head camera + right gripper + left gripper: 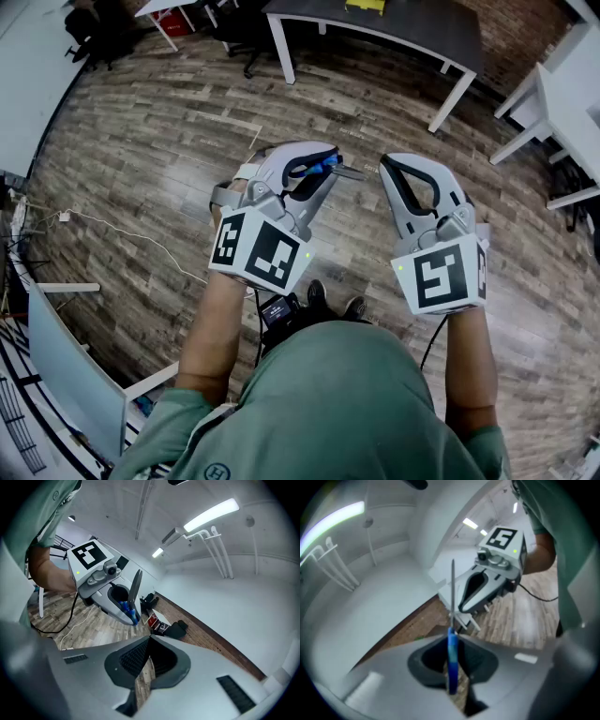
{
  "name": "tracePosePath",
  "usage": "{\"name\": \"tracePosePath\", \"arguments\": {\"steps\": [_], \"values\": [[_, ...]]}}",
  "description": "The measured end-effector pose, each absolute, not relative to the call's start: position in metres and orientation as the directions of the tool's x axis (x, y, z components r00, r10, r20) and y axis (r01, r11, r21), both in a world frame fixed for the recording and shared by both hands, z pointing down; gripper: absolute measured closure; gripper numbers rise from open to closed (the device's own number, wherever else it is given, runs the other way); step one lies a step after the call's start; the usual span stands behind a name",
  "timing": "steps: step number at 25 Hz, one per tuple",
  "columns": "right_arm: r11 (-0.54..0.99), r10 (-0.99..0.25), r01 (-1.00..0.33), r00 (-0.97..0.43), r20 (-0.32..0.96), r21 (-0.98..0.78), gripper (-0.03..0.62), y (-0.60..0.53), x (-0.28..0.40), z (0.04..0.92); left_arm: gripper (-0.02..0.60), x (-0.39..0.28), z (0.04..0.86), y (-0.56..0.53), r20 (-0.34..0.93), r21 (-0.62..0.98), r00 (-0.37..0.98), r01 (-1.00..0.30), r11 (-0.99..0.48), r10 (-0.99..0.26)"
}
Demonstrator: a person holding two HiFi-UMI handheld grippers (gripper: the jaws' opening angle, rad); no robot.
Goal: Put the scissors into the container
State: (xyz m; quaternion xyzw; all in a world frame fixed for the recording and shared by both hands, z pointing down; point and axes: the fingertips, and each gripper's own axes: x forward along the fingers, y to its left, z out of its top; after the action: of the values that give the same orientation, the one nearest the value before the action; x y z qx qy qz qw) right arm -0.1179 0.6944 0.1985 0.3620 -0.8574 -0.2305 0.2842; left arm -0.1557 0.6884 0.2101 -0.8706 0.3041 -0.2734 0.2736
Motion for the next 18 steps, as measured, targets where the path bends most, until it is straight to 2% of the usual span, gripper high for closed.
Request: {"name": "tracePosePath", "arguments": {"steps": [18], "values": [[0.640,-0.744,-0.501,-0.592,0.309,0.583,0.586,0.6866,-0.1178,0.2027,0.546,-0.1526,0.2135,0.6794,0.310,-0.645,0.668,-0.375,-0.666,-0.676]]}}
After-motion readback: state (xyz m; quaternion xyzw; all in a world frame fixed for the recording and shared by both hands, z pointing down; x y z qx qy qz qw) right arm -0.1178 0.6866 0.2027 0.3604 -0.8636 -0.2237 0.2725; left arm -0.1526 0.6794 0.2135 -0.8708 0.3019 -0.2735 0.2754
